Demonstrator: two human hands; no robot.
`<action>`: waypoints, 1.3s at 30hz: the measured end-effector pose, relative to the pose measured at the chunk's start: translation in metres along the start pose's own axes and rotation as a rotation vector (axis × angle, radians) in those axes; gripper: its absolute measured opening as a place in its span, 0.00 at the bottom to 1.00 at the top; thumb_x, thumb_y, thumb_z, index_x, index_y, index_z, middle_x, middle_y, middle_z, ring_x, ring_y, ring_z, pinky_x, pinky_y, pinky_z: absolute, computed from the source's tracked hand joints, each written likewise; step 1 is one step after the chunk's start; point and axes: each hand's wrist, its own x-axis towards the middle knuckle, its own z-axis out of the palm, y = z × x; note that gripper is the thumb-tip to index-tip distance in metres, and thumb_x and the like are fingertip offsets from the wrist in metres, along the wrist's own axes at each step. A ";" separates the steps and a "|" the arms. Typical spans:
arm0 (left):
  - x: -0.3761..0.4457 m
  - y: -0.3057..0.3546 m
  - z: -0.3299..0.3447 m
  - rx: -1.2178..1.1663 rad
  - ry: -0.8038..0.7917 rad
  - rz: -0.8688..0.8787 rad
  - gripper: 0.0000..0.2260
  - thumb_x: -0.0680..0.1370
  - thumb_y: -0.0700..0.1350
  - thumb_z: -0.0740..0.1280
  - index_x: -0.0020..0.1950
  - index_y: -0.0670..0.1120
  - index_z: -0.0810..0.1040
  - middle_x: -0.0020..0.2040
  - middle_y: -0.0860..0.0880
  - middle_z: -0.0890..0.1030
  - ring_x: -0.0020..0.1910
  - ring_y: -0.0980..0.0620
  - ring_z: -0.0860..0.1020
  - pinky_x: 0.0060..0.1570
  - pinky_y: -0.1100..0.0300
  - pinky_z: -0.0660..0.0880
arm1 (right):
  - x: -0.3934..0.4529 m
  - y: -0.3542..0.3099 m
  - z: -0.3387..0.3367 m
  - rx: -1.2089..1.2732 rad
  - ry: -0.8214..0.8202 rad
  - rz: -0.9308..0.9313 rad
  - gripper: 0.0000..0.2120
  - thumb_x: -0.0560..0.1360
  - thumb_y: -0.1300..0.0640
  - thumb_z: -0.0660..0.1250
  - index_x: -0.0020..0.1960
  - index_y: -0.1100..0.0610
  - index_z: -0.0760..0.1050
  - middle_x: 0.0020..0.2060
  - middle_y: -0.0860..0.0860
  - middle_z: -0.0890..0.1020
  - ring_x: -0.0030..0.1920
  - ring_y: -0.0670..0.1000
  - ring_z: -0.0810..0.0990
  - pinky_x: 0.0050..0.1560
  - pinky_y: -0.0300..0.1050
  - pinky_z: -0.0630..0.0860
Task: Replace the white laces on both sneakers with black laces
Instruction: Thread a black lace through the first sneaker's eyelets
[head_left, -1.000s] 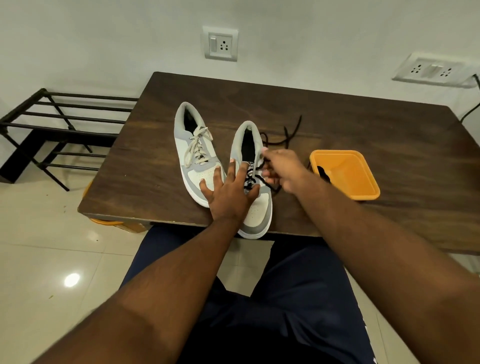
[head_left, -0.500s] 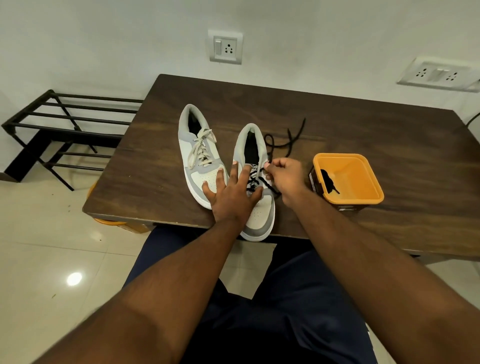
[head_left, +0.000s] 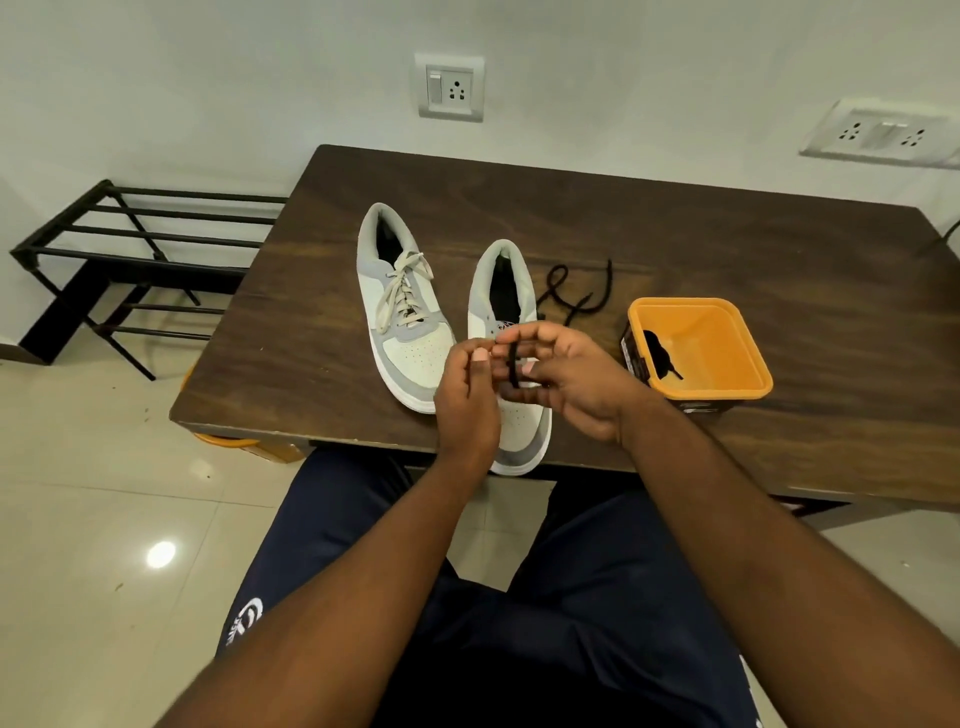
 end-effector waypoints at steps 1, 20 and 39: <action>-0.003 0.005 -0.002 -0.155 -0.065 -0.131 0.13 0.85 0.48 0.55 0.61 0.45 0.75 0.53 0.45 0.82 0.51 0.51 0.81 0.50 0.53 0.78 | 0.002 -0.003 0.003 0.065 0.001 0.002 0.15 0.78 0.74 0.57 0.60 0.62 0.75 0.53 0.58 0.82 0.52 0.55 0.83 0.54 0.54 0.81; 0.017 0.059 -0.040 0.034 -0.320 -0.179 0.06 0.78 0.36 0.68 0.50 0.33 0.81 0.22 0.57 0.75 0.19 0.63 0.70 0.24 0.72 0.65 | 0.012 -0.002 -0.023 -0.859 0.388 -0.316 0.08 0.75 0.62 0.69 0.46 0.52 0.85 0.37 0.44 0.81 0.41 0.41 0.79 0.42 0.34 0.72; 0.044 0.050 -0.081 0.111 -0.333 -0.130 0.08 0.79 0.34 0.66 0.56 0.36 0.81 0.36 0.44 0.79 0.23 0.57 0.72 0.23 0.65 0.71 | 0.009 0.010 -0.037 -0.776 0.441 -0.069 0.11 0.69 0.60 0.76 0.51 0.56 0.84 0.43 0.50 0.85 0.47 0.48 0.81 0.51 0.43 0.76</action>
